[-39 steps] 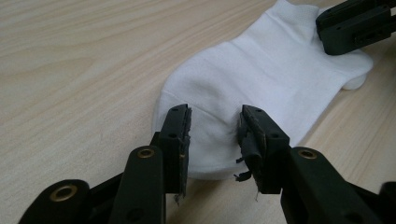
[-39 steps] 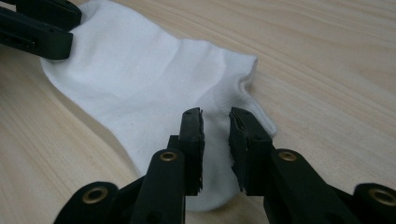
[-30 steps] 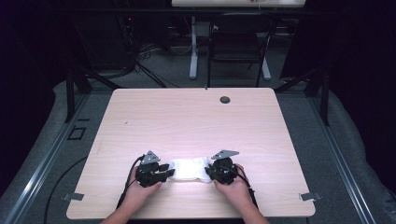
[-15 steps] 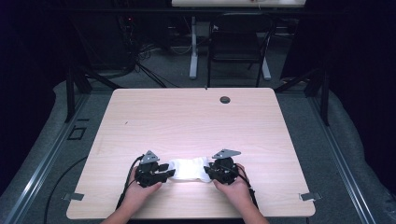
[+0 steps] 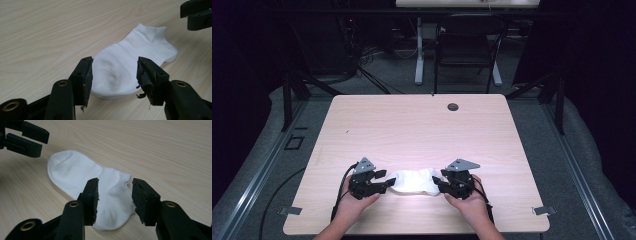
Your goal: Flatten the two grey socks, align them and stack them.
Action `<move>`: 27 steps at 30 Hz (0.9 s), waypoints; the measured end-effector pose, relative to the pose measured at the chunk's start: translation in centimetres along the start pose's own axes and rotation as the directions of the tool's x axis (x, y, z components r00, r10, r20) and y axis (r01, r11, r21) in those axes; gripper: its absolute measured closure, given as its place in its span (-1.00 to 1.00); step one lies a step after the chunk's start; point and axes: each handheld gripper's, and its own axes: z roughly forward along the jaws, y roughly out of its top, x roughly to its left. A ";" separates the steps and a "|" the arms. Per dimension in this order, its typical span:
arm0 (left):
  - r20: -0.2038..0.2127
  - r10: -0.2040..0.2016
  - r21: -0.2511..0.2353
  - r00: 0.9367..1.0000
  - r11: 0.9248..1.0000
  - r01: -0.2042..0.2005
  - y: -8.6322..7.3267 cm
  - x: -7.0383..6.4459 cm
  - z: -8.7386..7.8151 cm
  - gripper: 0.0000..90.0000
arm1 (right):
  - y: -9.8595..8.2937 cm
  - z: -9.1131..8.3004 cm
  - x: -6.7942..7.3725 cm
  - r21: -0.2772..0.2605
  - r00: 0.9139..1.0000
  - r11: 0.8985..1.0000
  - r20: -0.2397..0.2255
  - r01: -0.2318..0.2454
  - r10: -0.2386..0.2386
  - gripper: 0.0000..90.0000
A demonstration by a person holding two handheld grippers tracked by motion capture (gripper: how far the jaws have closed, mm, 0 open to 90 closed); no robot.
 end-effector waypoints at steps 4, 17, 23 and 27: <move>0.002 -0.004 -0.008 1.000 1.000 0.004 -0.1 -0.1 -0.7 -0.03 | -0.5 -1.3 -0.1 -0.025 1.000 1.000 0.010 0.011 -0.010 0.21; -0.018 0.006 -0.009 1.000 1.000 -0.006 -1.6 0.3 -3.4 -0.06 | -2.1 -3.8 0.0 -0.071 0.999 0.997 0.021 -0.029 0.031 0.20; -0.061 0.022 -0.002 0.998 1.000 -0.022 -2.8 1.3 -3.7 -0.06 | -3.4 -3.3 0.2 -0.054 0.998 0.998 0.049 0.035 -0.032 0.21; -0.085 0.040 0.008 0.996 0.999 -0.039 -3.3 2.0 -3.4 -0.06 | -4.2 -2.6 0.2 -0.035 0.996 0.998 0.066 0.054 -0.051 0.21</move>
